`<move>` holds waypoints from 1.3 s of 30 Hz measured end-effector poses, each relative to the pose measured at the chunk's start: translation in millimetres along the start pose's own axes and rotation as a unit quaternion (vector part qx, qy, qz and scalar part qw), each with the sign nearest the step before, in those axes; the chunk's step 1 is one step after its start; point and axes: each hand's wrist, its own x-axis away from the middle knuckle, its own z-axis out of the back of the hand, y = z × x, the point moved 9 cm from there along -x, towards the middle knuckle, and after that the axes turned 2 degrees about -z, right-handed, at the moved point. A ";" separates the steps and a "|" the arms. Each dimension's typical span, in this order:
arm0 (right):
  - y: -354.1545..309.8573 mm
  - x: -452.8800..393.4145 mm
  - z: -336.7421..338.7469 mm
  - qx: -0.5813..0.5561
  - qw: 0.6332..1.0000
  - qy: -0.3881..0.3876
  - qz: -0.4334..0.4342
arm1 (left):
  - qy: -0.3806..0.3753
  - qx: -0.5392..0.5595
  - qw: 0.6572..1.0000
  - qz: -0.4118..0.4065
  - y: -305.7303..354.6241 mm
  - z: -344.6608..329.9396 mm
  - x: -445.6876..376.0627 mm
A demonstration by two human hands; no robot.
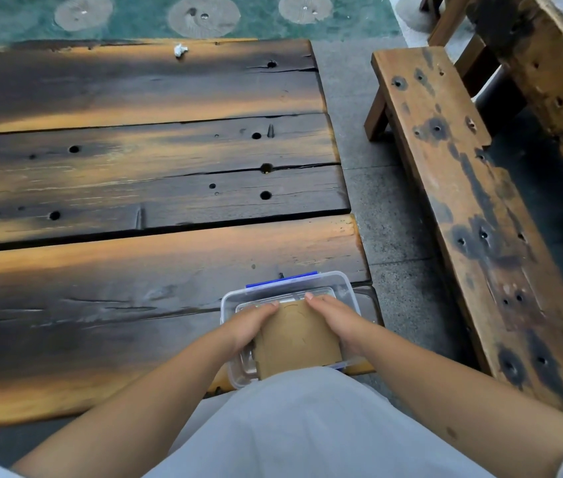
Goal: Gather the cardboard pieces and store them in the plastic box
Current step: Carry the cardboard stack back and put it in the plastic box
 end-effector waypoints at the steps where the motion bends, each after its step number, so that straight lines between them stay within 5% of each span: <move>1: -2.7 0.4 -2.7 -0.002 1.000 -0.010 0.002 | 0.009 -0.039 0.999 -0.013 1.2 1.1 -0.6; 6: -8.4 1.9 -2.3 0.034 0.999 -0.001 -0.007 | 0.013 -0.162 0.986 -0.044 14.6 5.1 -3.9; 16: -14.1 3.2 7.9 0.067 0.997 -0.003 -0.049 | -0.014 -0.216 0.971 -0.101 30.3 2.8 0.3; 27: -6.3 3.9 7.6 -0.069 0.995 -0.041 -0.055 | -0.001 -0.120 0.988 -0.102 43.5 7.8 12.9; 32: -14.5 15.0 29.6 0.076 0.996 0.052 0.000 | 0.032 -0.192 0.964 -0.183 49.9 12.4 27.4; 36: -35.3 50.4 33.8 0.270 0.936 0.125 0.186 | 0.121 -0.321 0.892 -0.294 42.9 20.1 67.0; 39: -23.2 75.4 21.8 0.476 0.820 0.155 0.275 | 0.137 -0.490 0.809 -0.292 7.3 11.7 78.1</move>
